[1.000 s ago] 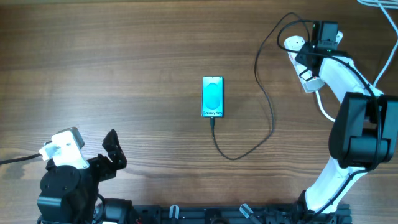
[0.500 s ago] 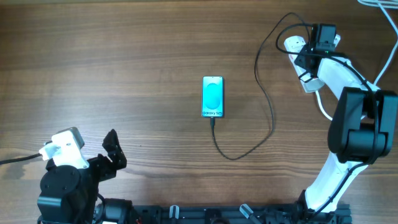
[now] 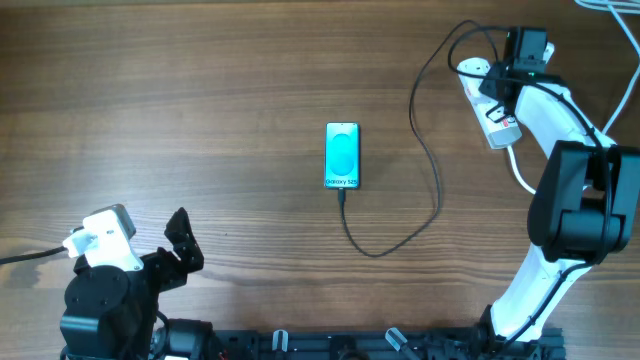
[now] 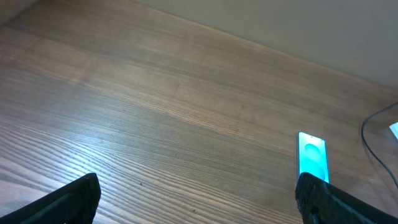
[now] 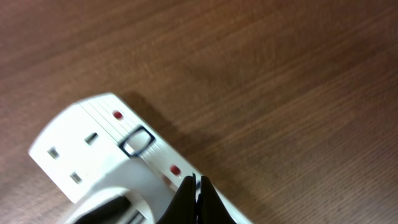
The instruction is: Plug charger to phone and switch on socket
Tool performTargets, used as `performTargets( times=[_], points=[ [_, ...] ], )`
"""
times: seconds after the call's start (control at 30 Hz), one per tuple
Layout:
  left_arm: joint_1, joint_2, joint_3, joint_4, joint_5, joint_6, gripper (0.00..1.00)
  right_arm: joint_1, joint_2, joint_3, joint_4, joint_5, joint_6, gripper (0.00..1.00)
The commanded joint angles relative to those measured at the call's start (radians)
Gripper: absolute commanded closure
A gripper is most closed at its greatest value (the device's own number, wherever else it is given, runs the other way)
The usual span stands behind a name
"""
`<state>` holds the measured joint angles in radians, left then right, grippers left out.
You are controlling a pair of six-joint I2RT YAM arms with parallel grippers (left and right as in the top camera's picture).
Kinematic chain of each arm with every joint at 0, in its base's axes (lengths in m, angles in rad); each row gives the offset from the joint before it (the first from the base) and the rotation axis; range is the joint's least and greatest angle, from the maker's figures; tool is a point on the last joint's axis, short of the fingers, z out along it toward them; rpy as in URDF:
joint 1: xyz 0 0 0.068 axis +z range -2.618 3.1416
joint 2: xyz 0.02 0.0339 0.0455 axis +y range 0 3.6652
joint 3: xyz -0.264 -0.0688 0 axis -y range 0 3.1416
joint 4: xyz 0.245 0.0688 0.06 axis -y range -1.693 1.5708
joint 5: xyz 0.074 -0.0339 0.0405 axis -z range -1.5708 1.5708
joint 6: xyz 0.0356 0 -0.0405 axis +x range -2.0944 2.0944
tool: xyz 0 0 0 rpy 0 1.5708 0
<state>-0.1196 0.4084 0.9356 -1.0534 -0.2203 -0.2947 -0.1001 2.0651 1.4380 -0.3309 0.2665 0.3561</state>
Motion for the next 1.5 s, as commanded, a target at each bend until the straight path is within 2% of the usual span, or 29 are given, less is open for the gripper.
performTargets(
  times=[0.0,0.47,1.47],
  points=[
    [-0.003,-0.003,-0.006,0.003,-0.016,-0.009,0.0,0.0,0.021,0.023,-0.016,0.007,-0.016,0.95],
    [-0.003,-0.003,-0.006,0.003,-0.016,-0.009,0.0,0.001,0.087,0.022,-0.056,-0.031,-0.013,0.95],
    [-0.003,-0.003,-0.006,0.003,-0.016,-0.009,0.0,0.014,0.087,0.022,-0.084,-0.145,-0.042,0.95]
  ],
)
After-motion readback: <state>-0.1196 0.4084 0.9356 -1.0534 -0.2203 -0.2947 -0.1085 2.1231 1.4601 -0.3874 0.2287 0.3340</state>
